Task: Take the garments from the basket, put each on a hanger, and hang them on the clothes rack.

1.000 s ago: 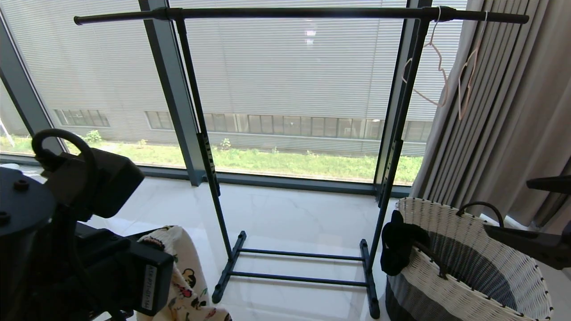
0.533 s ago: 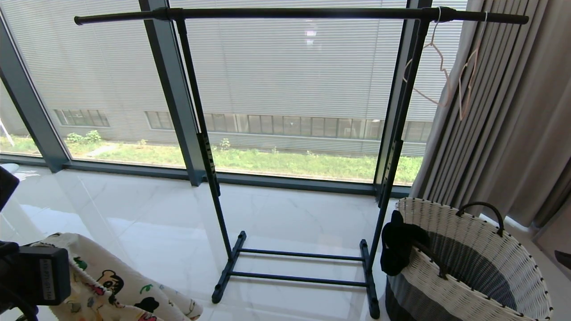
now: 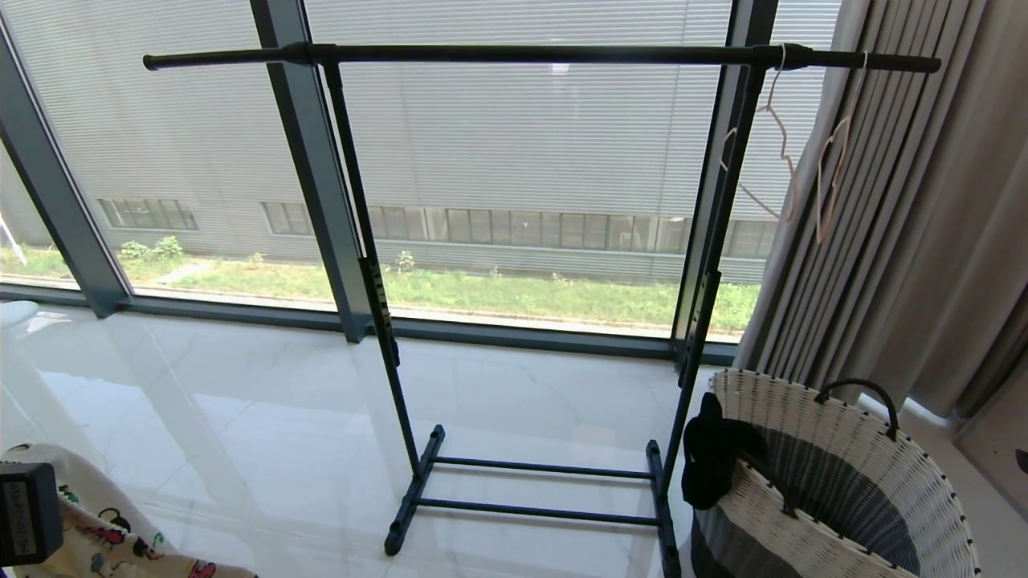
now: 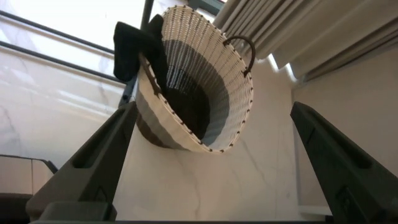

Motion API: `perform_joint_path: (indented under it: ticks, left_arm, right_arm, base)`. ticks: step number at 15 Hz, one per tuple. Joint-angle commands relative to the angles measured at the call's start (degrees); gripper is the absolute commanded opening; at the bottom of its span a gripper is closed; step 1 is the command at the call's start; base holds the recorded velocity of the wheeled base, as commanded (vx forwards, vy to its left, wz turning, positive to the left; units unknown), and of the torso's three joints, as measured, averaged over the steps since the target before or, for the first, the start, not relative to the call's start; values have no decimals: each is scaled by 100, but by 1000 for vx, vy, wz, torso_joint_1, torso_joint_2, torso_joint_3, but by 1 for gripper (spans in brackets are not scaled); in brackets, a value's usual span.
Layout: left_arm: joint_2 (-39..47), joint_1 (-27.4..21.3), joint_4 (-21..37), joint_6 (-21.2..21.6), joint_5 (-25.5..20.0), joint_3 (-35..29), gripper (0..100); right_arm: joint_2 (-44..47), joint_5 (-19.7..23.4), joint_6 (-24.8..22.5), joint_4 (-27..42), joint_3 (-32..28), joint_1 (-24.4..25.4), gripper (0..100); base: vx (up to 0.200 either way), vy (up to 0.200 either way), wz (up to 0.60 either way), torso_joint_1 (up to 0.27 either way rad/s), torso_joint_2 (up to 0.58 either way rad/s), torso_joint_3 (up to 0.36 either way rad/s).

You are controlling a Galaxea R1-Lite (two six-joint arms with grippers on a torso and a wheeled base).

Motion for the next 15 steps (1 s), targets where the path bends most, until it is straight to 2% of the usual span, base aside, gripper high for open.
perform_joint_path:
  ticks: [1,5,11,15]
  left_arm:
    - [-2,41,-27,5,9,115,0]
    - [51,427,-238,14,9,123,0]
    - [42,454,-256,49,0,115,0]
    - [42,454,-256,409,0,115,0]
  right_arm:
    - [10,1,-3,12,2,0,100]
    - [19,18,-3,3,-7,0,100]
    - [45,18,5,3,-7,0,100]
    - [98,1,23,-164,20,-62,100]
  base:
    - [0,0,0,168,-447,-276]
    - [0,0,0,187,-467,-278]
    - [0,0,0,212,-487,-278]
    - [0,0,0,222,-490,-269]
